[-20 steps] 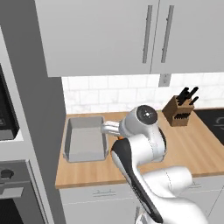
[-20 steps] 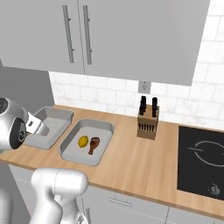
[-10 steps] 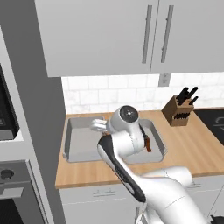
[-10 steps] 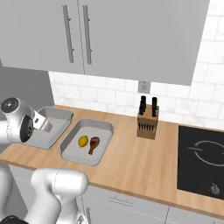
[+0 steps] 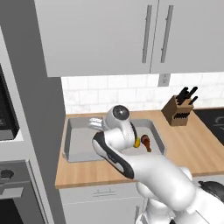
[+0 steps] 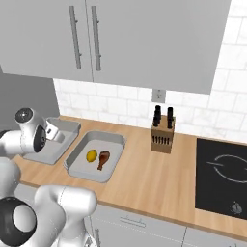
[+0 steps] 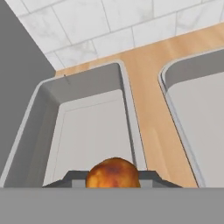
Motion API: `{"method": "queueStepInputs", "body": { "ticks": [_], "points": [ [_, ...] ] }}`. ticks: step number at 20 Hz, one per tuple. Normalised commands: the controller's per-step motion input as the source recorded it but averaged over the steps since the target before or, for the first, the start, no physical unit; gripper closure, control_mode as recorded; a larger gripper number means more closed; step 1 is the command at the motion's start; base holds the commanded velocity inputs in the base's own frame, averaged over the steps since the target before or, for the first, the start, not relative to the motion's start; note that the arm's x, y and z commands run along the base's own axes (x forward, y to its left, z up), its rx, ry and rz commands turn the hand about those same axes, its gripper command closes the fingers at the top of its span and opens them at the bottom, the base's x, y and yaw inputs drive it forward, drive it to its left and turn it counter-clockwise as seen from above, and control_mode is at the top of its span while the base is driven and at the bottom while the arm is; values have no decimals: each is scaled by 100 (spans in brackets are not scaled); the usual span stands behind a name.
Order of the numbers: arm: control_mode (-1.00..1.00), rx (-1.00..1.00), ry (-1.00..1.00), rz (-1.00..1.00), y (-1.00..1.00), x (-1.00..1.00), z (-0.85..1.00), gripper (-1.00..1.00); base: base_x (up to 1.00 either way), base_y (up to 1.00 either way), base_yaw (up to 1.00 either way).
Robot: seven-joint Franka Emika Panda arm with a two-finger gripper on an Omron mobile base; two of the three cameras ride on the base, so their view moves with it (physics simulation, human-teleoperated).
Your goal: Place one lemon and one chicken drumstick in each tupperware on the nearby counter, to pack two identical lunches.
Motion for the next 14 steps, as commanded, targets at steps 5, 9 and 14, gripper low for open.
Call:
{"method": "queueStepInputs", "body": {
  "ticks": [5, 9, 14],
  "points": [
    [-100, 0, 0, 0, 10, 39, -36, 100, 0, 0, 0],
    [-100, 0, 0, -1, 12, 40, -26, 100, 0, 0, 0],
    [-100, -1, 0, -1, 17, 33, -22, 100, 0, 0, 0]
  ]
}}
